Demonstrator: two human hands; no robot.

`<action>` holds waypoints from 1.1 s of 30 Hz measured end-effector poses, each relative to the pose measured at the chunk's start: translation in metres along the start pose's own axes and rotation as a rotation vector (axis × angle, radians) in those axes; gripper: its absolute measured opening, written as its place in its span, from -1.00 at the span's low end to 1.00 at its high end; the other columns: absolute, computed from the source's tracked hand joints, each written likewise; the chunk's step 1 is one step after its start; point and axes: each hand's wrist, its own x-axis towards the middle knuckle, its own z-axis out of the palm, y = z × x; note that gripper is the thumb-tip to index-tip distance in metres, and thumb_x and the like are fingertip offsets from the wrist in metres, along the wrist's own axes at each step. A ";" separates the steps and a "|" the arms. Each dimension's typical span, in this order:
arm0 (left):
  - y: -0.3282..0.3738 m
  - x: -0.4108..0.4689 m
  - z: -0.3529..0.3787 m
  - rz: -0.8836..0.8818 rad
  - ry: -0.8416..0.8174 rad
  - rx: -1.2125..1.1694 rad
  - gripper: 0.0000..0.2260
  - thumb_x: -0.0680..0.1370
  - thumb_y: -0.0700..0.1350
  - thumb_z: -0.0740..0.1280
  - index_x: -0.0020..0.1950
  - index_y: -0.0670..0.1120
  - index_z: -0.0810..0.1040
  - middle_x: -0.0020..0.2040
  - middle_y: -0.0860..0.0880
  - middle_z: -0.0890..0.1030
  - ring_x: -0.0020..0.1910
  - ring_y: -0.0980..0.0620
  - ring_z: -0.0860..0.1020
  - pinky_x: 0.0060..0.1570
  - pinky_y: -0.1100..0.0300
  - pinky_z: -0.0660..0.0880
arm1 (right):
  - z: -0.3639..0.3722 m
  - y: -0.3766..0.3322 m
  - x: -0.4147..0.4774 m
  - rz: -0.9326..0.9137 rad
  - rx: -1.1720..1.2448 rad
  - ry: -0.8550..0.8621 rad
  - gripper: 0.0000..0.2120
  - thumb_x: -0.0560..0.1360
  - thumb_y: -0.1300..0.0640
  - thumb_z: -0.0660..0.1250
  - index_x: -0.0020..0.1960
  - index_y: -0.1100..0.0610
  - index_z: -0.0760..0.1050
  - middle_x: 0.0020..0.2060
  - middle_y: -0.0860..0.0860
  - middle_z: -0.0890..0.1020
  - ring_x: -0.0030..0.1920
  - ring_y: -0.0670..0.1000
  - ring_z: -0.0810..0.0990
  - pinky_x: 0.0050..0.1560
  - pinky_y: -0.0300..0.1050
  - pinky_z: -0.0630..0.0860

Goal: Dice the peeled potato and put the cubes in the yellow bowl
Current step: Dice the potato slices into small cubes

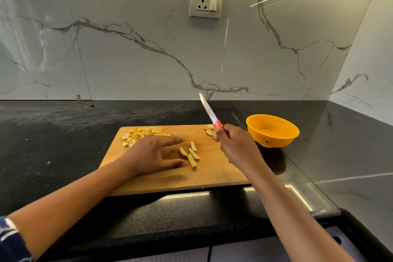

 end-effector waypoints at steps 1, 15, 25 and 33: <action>0.005 0.003 0.002 -0.024 -0.036 0.014 -0.06 0.15 0.63 -0.02 0.45 0.21 0.16 0.42 0.13 0.36 0.38 0.12 0.34 0.33 0.18 0.28 | 0.008 0.006 0.011 0.022 0.073 0.035 -0.66 0.64 -0.10 0.06 -0.15 0.04 0.47 -0.44 -0.09 0.46 -0.43 -0.12 0.44 -0.33 -0.10 0.44; 0.014 0.027 0.014 -0.134 -0.056 0.057 -0.37 0.50 0.22 0.28 0.51 0.09 0.15 0.44 0.07 0.35 0.39 0.07 0.34 0.31 0.20 0.30 | 0.038 0.040 0.039 0.068 0.017 0.067 -0.64 0.64 -0.10 0.06 -0.06 0.07 0.54 -0.35 -0.09 0.53 -0.30 -0.12 0.51 -0.20 -0.15 0.48; 0.021 0.043 0.020 -0.118 0.065 0.118 -0.33 0.46 0.30 0.28 0.50 0.12 0.17 0.33 0.10 0.49 0.28 0.08 0.45 0.32 0.09 0.36 | 0.037 0.044 0.040 0.065 0.001 0.101 -0.61 0.64 -0.09 0.06 0.03 0.12 0.57 -0.30 -0.06 0.55 -0.29 -0.13 0.50 -0.31 -0.28 0.37; 0.019 0.040 0.019 -0.143 0.082 0.052 -0.33 0.43 0.33 0.26 0.48 0.12 0.23 0.33 0.11 0.48 0.25 0.10 0.48 0.25 0.14 0.40 | 0.039 0.046 0.041 0.057 0.001 0.095 -0.60 0.64 -0.10 0.05 0.07 0.12 0.57 -0.30 -0.07 0.54 -0.28 -0.13 0.51 -0.30 -0.27 0.37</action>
